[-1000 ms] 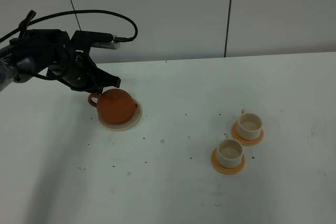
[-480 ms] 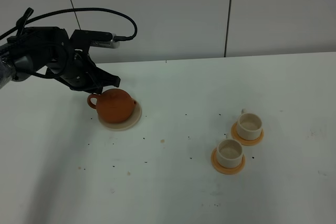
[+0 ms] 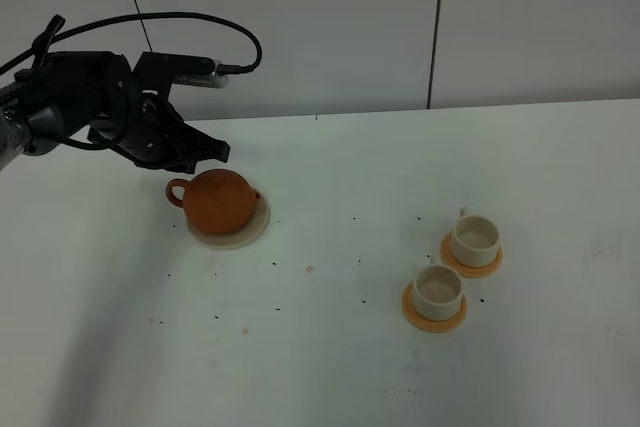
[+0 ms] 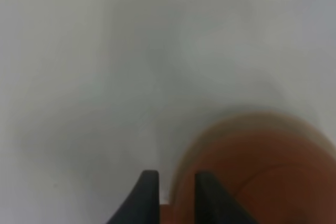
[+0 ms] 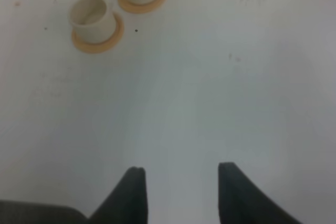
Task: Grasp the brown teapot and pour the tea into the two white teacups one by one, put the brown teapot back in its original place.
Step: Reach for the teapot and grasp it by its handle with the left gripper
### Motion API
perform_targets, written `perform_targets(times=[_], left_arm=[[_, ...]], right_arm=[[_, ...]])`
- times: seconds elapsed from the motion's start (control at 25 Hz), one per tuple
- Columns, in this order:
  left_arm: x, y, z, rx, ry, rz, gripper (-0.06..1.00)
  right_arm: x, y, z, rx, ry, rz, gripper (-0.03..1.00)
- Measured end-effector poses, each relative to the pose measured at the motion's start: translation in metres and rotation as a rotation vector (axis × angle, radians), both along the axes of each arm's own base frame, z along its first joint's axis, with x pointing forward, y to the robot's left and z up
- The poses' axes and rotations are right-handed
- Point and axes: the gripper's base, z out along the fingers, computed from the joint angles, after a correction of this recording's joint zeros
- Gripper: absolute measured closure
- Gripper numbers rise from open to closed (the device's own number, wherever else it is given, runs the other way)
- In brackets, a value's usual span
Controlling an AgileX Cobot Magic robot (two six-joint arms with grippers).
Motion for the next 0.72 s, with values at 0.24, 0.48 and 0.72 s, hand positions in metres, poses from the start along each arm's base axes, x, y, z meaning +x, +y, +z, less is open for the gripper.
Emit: perform_targets(times=[0.24, 0.48, 0.72], left_arm=[[-0.001, 0.009, 0.000, 0.096, 0.007, 0.021, 0.71], [-0.003, 0.012, -0.001, 0.125, 0.034, 0.033, 0.71], [-0.006, 0.013, -0.002, 0.135, 0.067, 0.037, 0.71]], right_arm=[[0.000, 0.000, 0.000, 0.001, 0.000, -0.001, 0.65], [0.000, 0.000, 0.000, 0.002, 0.000, -0.001, 0.65], [0.000, 0.000, 0.000, 0.002, 0.000, -0.001, 0.65]])
